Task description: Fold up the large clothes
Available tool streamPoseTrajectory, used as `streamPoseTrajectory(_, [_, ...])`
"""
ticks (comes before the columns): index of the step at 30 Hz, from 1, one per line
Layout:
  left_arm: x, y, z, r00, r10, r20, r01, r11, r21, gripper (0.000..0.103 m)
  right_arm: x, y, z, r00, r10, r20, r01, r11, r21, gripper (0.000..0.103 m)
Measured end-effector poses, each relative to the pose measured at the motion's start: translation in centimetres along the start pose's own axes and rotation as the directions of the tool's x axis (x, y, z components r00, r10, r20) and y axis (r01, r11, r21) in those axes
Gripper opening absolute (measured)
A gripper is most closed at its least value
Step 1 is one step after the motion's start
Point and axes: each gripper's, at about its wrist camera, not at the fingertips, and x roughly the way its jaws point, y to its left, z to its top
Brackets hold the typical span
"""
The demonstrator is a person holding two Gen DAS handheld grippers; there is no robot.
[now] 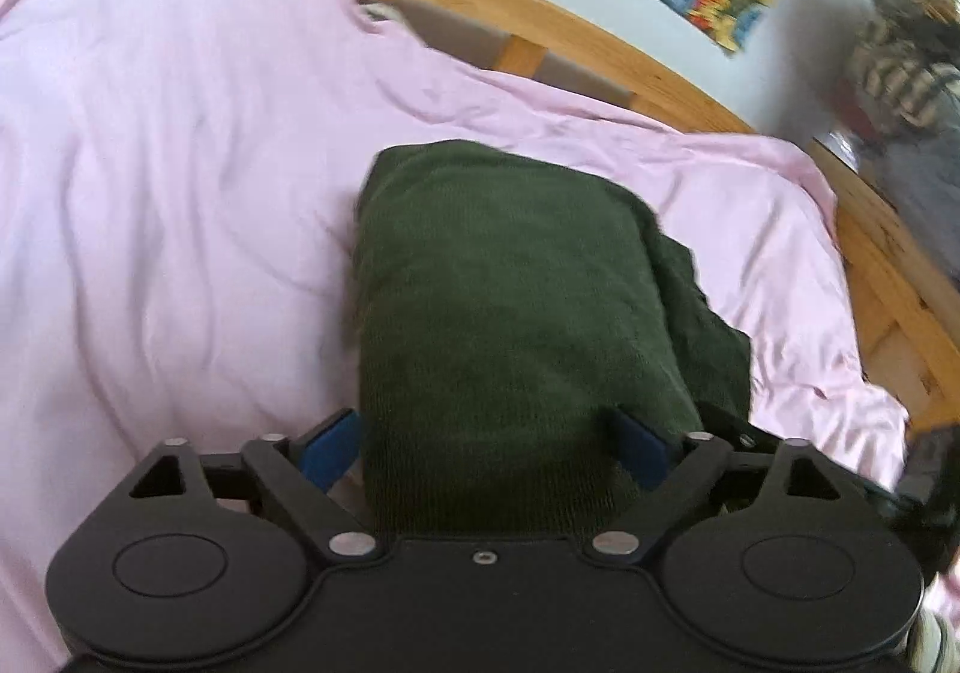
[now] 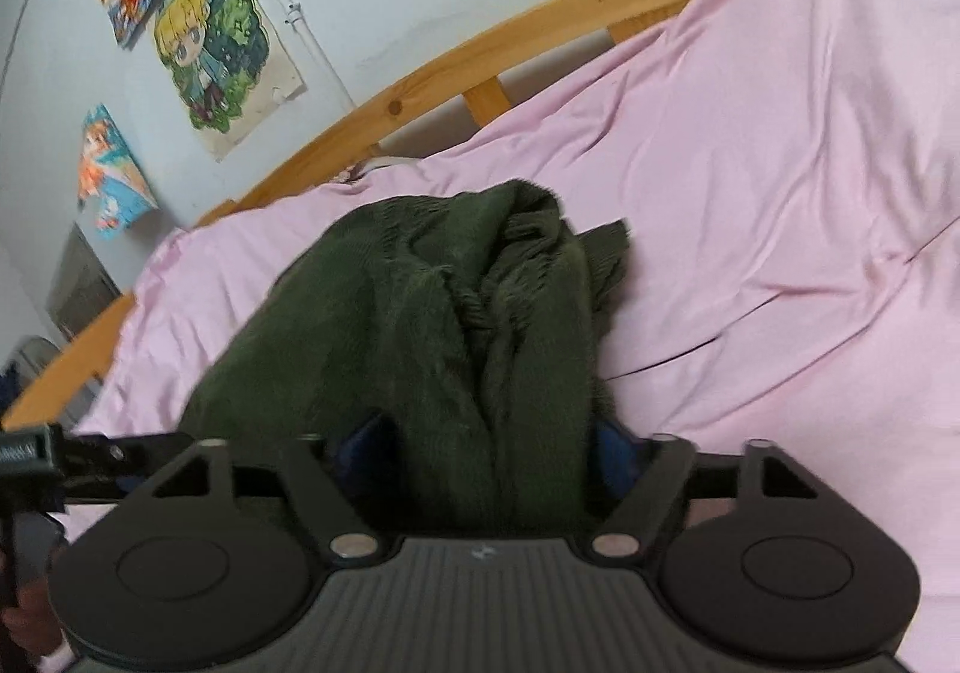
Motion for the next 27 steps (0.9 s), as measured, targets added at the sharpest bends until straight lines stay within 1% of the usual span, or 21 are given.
streamPoseTrajectory(2, [-0.5, -0.4, -0.5, 1.0, 0.024, 0.014, -0.023, 1.0, -0.019, 0.094, -1.1, 0.3, -0.2, 1.0, -0.013, 0.013, 0.013, 0.999, -0.032, 0.09])
streamPoseTrajectory(5, [-1.5, -1.5, -1.1, 0.996, 0.079, 0.032, -0.079, 0.997, -0.006, 0.097, -3.0, 0.6, -0.2, 0.998, -0.031, 0.045, 0.034, 0.997, -0.072, 0.099])
streamPoseTrajectory(8, [-3.0, -2.7, -1.8, 0.991, 0.121, 0.055, -0.122, 0.992, 0.025, 0.099, -5.0, 1.1, 0.2, 0.995, -0.047, 0.087, 0.055, 0.995, -0.089, 0.103])
streamPoseTrajectory(11, [-5.3, -3.8, -2.9, 0.986, 0.134, 0.095, -0.138, 0.99, 0.037, 0.101, -7.1, 1.9, 0.7, 0.991, -0.05, 0.128, 0.064, 0.993, -0.102, 0.103])
streamPoseTrajectory(15, [-8.8, -5.9, -4.3, 0.977, 0.141, 0.157, -0.15, 0.987, 0.047, 0.102, -10.7, 4.2, 0.4, 0.977, -0.044, 0.208, 0.08, 0.982, -0.17, 0.103])
streamPoseTrajectory(18, [-11.5, -7.6, -5.6, 0.967, 0.155, 0.201, -0.172, 0.983, 0.069, 0.102, -14.1, 6.3, -1.0, 0.96, -0.027, 0.277, 0.095, 0.967, -0.236, 0.103])
streamPoseTrajectory(22, [-14.8, -9.0, -7.7, 0.953, 0.17, 0.249, -0.193, 0.979, 0.067, 0.102, -18.3, 9.0, -2.7, 0.934, 0.002, 0.359, 0.119, 0.942, -0.315, 0.103])
streamPoseTrajectory(24, [-16.4, -9.5, -8.9, 0.946, 0.178, 0.27, -0.206, 0.976, 0.077, 0.102, -20.4, 9.8, -3.4, 0.92, 0.012, 0.392, 0.13, 0.933, -0.335, 0.103])
streamPoseTrajectory(27, [-18.3, -9.9, -10.1, 0.938, 0.194, 0.289, -0.228, 0.969, 0.09, 0.102, -23.0, 10.6, -4.3, 0.911, 0.011, 0.411, 0.138, 0.934, -0.33, 0.103])
